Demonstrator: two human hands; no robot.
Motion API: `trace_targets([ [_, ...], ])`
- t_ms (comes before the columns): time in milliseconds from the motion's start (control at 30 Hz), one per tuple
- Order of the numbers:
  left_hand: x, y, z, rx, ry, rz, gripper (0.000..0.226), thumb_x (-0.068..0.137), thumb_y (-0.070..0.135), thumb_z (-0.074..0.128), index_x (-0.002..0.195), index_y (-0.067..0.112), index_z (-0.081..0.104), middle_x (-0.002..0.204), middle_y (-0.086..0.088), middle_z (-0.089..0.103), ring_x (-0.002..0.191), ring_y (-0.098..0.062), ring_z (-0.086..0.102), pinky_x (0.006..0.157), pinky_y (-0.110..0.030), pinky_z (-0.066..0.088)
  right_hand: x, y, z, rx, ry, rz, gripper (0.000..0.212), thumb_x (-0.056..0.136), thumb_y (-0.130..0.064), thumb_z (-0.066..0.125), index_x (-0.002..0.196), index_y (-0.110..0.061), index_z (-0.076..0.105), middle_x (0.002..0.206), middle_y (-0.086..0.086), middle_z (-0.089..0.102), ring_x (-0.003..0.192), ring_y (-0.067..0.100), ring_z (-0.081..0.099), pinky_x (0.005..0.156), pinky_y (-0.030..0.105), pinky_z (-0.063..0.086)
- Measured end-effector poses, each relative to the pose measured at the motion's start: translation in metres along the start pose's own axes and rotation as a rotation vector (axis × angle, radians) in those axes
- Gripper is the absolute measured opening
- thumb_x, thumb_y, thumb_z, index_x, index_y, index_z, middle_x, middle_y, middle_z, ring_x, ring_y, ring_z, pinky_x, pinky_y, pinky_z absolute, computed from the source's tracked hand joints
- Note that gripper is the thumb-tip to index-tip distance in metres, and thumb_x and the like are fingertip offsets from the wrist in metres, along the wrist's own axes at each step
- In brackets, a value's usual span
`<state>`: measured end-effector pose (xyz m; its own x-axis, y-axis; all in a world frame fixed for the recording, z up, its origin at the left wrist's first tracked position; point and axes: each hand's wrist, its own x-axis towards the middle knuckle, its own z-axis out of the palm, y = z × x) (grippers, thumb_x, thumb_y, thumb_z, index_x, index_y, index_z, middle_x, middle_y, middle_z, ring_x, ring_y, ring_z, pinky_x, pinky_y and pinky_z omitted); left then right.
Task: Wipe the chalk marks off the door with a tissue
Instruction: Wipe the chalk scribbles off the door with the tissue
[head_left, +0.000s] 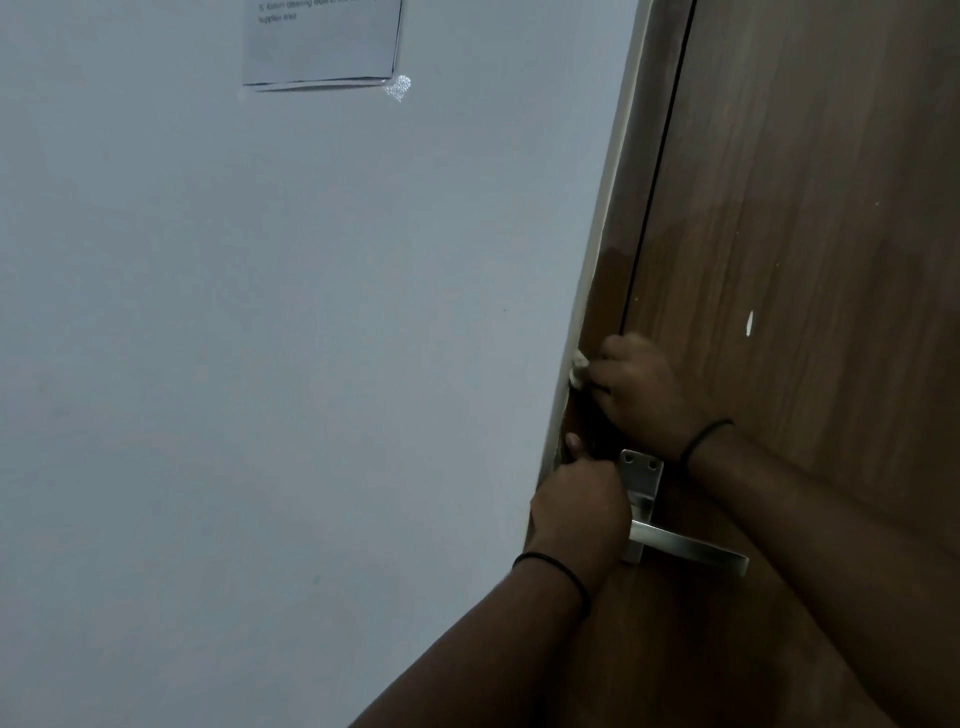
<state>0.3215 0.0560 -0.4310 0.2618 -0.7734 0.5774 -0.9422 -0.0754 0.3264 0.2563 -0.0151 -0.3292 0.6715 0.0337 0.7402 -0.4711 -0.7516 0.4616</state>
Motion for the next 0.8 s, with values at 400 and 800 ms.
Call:
trace_targets([
  [400,0.006,-0.002,0.006,0.021,-0.047,-0.074,0.053,0.102,0.011,0.042,0.151,-0.001,0.025,0.113,-0.012,0.068,0.097,-0.027,0.068,0.075,-0.038,0.055,0.032,0.049,-0.064,-0.053,0.388,0.641,0.032,0.102,-0.022,0.047,0.123,-0.002,0.059,0.132,0.022,0.05,0.109,0.036,0.056,0.09,0.038,0.047],
  [800,-0.022,-0.006,0.005,0.001,0.01,-0.079,0.056,0.105,0.018,0.031,0.157,0.008,0.011,0.117,-0.012,0.066,0.101,-0.029,0.066,0.073,-0.035,0.051,-0.132,-0.026,-0.076,0.286,0.177,0.712,0.002,0.089,-0.005,0.066,0.088,-0.004,0.065,0.092,0.01,0.069,0.083,0.024,0.061,0.071,0.028,0.043],
])
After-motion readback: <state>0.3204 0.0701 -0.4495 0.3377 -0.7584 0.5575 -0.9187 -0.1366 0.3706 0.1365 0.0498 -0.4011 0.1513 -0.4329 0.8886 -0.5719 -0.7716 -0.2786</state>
